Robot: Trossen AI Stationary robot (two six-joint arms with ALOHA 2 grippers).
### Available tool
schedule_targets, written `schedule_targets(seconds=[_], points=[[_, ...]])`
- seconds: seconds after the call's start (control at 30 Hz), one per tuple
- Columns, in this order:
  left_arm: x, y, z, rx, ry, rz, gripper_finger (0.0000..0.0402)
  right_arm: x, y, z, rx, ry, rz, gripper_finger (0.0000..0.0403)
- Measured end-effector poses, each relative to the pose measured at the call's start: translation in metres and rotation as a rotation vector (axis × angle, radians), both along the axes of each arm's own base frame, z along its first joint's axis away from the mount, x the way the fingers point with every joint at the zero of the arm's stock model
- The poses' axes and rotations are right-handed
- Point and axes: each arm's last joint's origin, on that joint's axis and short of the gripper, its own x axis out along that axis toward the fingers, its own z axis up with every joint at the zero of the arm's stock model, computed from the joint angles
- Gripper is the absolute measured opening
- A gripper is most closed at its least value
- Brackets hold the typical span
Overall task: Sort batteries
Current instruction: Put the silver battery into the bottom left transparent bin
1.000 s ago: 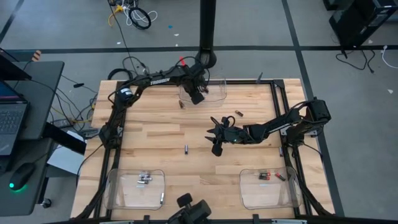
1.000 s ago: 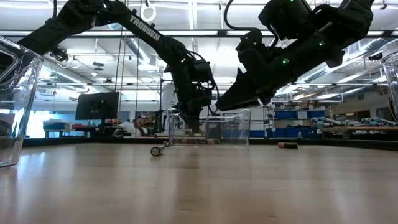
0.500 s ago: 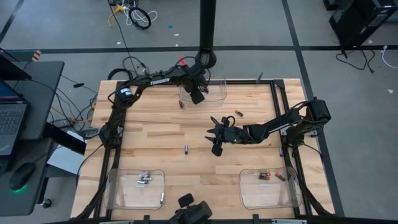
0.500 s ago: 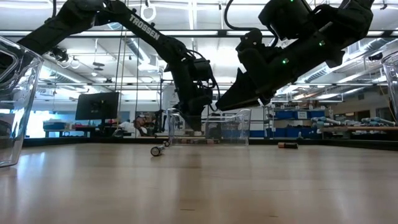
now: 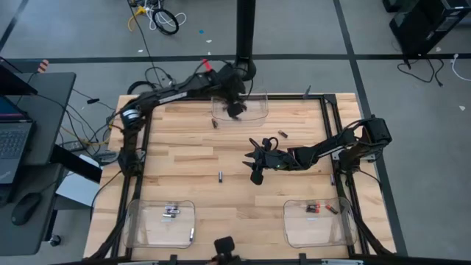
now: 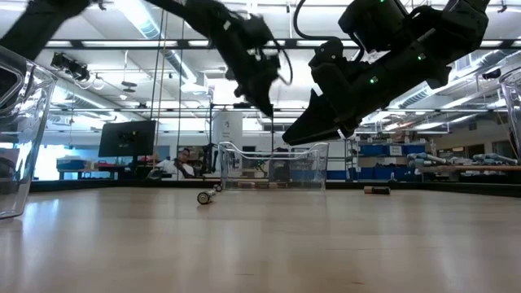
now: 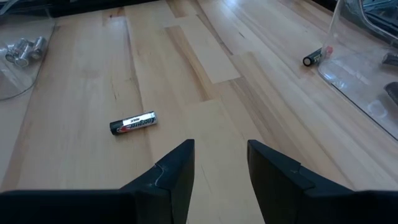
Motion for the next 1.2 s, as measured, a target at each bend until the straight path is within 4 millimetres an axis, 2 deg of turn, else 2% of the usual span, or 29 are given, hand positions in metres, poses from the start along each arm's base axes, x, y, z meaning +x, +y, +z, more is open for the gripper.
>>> schedule_targets(seconds=[0.07,0.17,0.33,0.57,0.77,0.97,1.2], points=[[-0.008,-0.007,0.014,0.035,-0.067,-0.013,0.0014,0.000,0.000,0.000,0.000,0.001,0.000,0.0158],[-0.024,-0.019,0.028,0.087,-0.185,-0.034,0.0010,0.000,0.000,0.000,-0.001,0.005,0.001,0.0158],[-0.068,-0.048,0.027,0.170,-0.344,-0.055,0.0010,0.000,0.001,-0.001,0.000,0.006,0.004,0.0158],[-0.131,-0.108,-0.007,0.223,-0.540,-0.158,0.0007,0.000,0.001,0.000,0.037,-0.008,-0.017,0.0158],[-0.171,-0.150,-0.046,0.222,-0.689,-0.242,0.0007,0.001,0.002,0.002,0.070,-0.047,-0.033,0.0158],[-0.197,-0.174,-0.078,0.206,-0.825,-0.301,0.0007,0.004,0.001,0.005,0.094,-0.039,-0.050,0.0156],[-0.207,-0.185,-0.098,0.195,-0.858,-0.346,0.0007,0.007,-0.007,0.010,0.052,0.291,-0.089,0.0155]])
